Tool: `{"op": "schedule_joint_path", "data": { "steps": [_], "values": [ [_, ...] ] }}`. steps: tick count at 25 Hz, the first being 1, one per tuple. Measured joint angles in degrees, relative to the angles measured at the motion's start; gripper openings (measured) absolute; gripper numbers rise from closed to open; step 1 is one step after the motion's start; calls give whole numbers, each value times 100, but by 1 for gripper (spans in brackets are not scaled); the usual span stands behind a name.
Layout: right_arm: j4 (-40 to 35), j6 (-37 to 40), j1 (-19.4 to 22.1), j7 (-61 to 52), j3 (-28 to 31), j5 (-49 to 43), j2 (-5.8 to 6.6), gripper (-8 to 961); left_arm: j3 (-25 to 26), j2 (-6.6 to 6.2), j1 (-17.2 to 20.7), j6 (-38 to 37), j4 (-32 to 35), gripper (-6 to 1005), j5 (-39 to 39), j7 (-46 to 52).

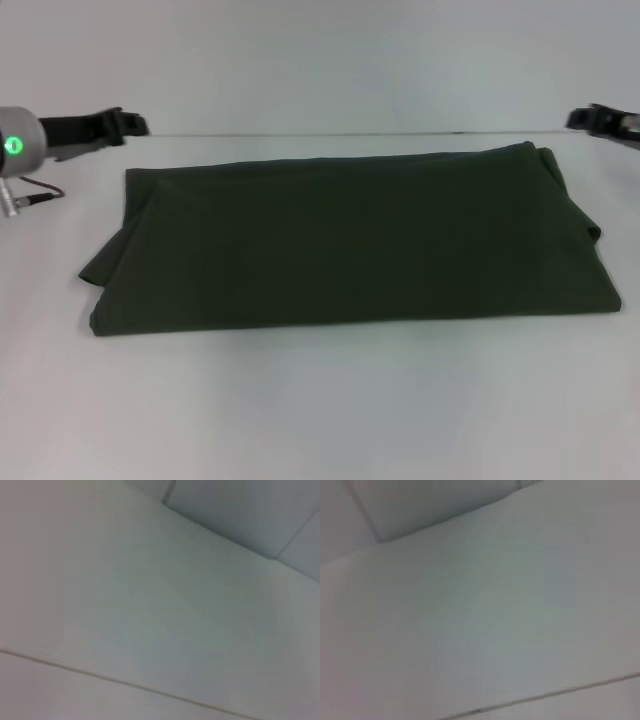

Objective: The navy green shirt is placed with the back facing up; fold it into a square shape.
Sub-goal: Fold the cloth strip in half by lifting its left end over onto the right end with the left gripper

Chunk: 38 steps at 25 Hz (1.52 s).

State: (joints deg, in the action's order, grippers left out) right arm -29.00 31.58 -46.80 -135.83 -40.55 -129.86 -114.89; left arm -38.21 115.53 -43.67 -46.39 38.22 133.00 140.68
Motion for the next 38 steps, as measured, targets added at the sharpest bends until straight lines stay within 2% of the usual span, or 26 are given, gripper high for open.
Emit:
{"op": "schedule_joint_path", "data": {
  "steps": [4, 7, 8, 9, 14, 17, 19, 25, 31, 38],
  "values": [
    [-473, 614, 488, -22, 117, 425, 67, 350, 115, 5, 309, -356, 315, 368, -241, 4],
    [-908, 1615, 990, 24, 245, 915, 135, 474, 127, 5, 699, -1178, 643, 449, -718, -15],
    [-979, 1898, 1108, 56, 290, 1056, 149, 516, 135, 4, 958, -1821, 780, 476, -1116, -35],
    [-1052, 2322, 1322, 144, 376, 1309, 177, 557, 142, 2, 1014, -1936, 796, 502, -1196, -37],
    [-946, 3931, 2078, 724, 839, 2300, 219, 634, 535, -35, 1494, -3346, 638, 637, -1975, -27],
    [-750, 4289, 2327, 789, 1032, 2394, 223, 680, 884, -38, 1674, -3766, 346, 764, -2039, 133],
    [-641, 4373, 2408, 794, 1082, 2400, 235, 711, 980, -39, 1796, -3851, 125, 849, -2029, 300],
    [-599, 4440, 2381, 806, 1102, 2405, 278, 731, 989, -1, 2129, -3779, -180, 952, -1928, 762],
    [-626, 4380, 2232, 886, 1108, 2388, 297, 732, 1068, 50, 2461, -3523, -228, 950, -1792, 1118],
    [-589, 4374, 2172, 961, 1111, 2383, 319, 731, 1076, 67, 2456, -3192, -459, 949, -1761, 1306]
  ]
}}
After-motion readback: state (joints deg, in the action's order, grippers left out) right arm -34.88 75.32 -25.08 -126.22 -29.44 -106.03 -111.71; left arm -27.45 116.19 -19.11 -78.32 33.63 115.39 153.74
